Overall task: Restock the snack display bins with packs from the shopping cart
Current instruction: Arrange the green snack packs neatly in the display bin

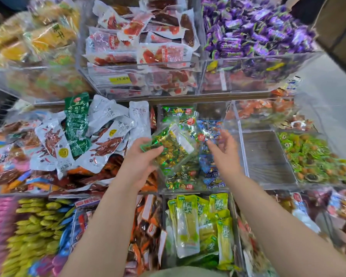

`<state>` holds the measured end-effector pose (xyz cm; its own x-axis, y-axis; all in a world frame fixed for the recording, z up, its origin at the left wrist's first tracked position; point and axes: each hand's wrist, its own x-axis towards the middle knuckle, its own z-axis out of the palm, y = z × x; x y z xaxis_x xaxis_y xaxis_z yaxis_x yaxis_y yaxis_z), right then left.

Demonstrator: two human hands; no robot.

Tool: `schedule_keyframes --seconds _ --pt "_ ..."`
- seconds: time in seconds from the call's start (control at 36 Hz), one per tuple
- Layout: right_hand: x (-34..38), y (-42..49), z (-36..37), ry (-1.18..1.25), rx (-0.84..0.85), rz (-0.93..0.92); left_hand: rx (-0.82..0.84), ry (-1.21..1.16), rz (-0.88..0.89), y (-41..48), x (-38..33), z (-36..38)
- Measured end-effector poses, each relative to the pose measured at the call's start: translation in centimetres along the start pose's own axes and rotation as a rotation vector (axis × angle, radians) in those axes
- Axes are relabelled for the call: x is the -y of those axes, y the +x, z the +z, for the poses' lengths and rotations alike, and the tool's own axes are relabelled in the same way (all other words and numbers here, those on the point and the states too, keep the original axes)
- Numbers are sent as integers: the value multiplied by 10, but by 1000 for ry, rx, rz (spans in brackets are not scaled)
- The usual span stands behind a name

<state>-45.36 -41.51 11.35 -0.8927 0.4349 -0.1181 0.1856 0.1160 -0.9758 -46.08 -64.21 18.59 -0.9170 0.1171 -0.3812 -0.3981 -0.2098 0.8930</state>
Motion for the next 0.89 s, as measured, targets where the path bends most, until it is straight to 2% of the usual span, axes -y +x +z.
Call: schedule_keyframes --seconds 0.06,0.08,0.14,0.17,0.19,0.25,0.33,0.42,0.5,0.58,0.67,0.72,0.78,0.81,0.83,0.89 --pt "10 -5 -7 93 -54 137 103 127 85 -3 2 6" --pt "16 -8 -10 212 25 299 166 189 121 -6 2 11" --pt "27 -15 -17 422 358 658 296 281 166 -9 0 23" --pt "30 -19 -22 452 541 779 363 312 173 -9 0 28" --pt "32 -22 -25 495 680 831 430 328 175 -8 -1 34" --pt "34 -27 -33 642 783 843 517 380 176 -3 -3 41" --pt "24 -25 -42 701 658 804 426 742 259 8 -12 42" --pt "16 -21 -45 500 570 684 284 1050 419 20 -20 41" --pt "10 -17 -42 348 429 611 352 1211 519 33 -26 41" --pt "15 -18 -28 254 371 455 496 1432 459 50 -29 49" --pt "22 -21 -9 53 362 297 516 1703 377 68 -23 55" --pt "21 -21 6 -108 420 232 520 1865 377 76 -13 52" --pt "13 -17 19 -379 460 139 500 1996 393 81 -4 46" --pt "10 -14 22 -489 424 108 472 2061 409 82 1 43" --pt "9 -13 22 -529 364 102 434 2119 425 82 4 41" --pt "9 -9 22 -440 281 129 331 2197 450 79 10 39"
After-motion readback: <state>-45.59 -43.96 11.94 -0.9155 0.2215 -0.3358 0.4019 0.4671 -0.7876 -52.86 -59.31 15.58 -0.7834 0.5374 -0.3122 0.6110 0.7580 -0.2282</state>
